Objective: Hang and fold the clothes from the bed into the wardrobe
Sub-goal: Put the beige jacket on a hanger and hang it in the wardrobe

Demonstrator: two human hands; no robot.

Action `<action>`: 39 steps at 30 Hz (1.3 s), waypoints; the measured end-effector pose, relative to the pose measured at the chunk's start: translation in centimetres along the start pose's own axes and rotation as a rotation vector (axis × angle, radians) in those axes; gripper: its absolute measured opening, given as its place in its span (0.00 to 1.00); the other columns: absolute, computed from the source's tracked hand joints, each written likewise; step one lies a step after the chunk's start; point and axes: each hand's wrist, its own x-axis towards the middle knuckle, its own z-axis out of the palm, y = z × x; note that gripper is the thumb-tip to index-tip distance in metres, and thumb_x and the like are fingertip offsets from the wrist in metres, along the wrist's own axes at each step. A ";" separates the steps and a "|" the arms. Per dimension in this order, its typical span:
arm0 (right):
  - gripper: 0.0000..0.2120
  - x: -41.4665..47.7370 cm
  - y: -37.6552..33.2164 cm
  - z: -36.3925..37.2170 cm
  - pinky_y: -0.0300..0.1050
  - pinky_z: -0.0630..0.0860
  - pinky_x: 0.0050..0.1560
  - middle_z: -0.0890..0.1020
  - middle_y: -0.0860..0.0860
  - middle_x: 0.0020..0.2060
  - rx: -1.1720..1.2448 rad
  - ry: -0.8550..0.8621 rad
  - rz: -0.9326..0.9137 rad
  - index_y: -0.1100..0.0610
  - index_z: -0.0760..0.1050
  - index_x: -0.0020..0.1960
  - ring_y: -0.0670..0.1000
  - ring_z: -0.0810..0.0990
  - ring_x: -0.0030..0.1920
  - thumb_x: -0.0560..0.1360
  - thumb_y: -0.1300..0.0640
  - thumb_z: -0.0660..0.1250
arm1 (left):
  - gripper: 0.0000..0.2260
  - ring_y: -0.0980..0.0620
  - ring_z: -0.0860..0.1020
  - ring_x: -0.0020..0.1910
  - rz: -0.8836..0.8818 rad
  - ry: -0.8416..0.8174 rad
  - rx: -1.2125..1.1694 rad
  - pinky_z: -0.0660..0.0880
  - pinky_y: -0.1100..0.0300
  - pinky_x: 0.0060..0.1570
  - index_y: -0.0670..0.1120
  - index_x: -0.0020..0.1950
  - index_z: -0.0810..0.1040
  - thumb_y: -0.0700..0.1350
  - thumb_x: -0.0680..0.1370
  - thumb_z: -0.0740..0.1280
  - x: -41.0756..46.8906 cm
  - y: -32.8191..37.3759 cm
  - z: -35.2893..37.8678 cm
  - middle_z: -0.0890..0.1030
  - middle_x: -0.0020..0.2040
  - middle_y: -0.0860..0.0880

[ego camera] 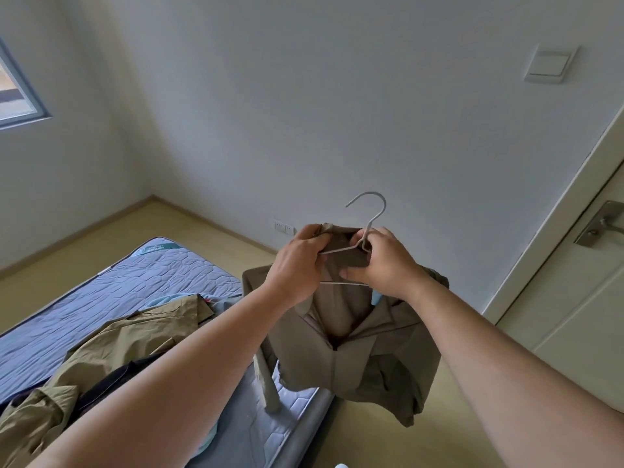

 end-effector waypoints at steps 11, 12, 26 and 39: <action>0.45 -1.9 4.1 0.9 0.49 0.79 0.51 0.61 0.58 0.71 -0.314 0.220 0.150 0.47 0.54 0.76 0.61 0.69 0.65 0.69 0.68 0.75 | 0.21 0.46 0.77 0.62 0.010 0.062 -0.044 0.73 0.58 0.59 0.48 0.71 0.76 0.37 0.78 0.66 0.2 -0.8 -0.5 0.73 0.70 0.52; 0.44 -1.9 4.2 0.9 0.51 0.79 0.53 0.62 0.58 0.69 -0.303 0.195 0.222 0.48 0.54 0.76 0.61 0.70 0.64 0.70 0.67 0.74 | 0.21 0.47 0.77 0.62 -0.001 0.078 -0.053 0.71 0.61 0.58 0.49 0.71 0.76 0.37 0.78 0.67 0.3 -1.0 -0.6 0.73 0.69 0.53; 0.15 -0.3 2.9 -1.2 0.46 0.70 0.43 0.76 0.53 0.55 -0.393 0.287 0.358 0.52 0.78 0.58 0.57 0.75 0.47 0.75 0.64 0.60 | 0.12 0.47 0.77 0.59 -0.163 0.043 -0.056 0.71 0.59 0.60 0.55 0.61 0.85 0.44 0.80 0.69 -0.5 -3.7 -0.7 0.77 0.65 0.52; 0.09 -0.5 2.7 -1.6 0.39 0.76 0.44 0.81 0.46 0.45 -0.096 0.116 0.019 0.50 0.80 0.50 0.45 0.78 0.45 0.75 0.61 0.65 | 0.08 0.53 0.76 0.46 -0.324 0.241 -0.109 0.68 0.61 0.47 0.51 0.52 0.87 0.52 0.79 0.71 0.6 -4.5 0.5 0.80 0.47 0.57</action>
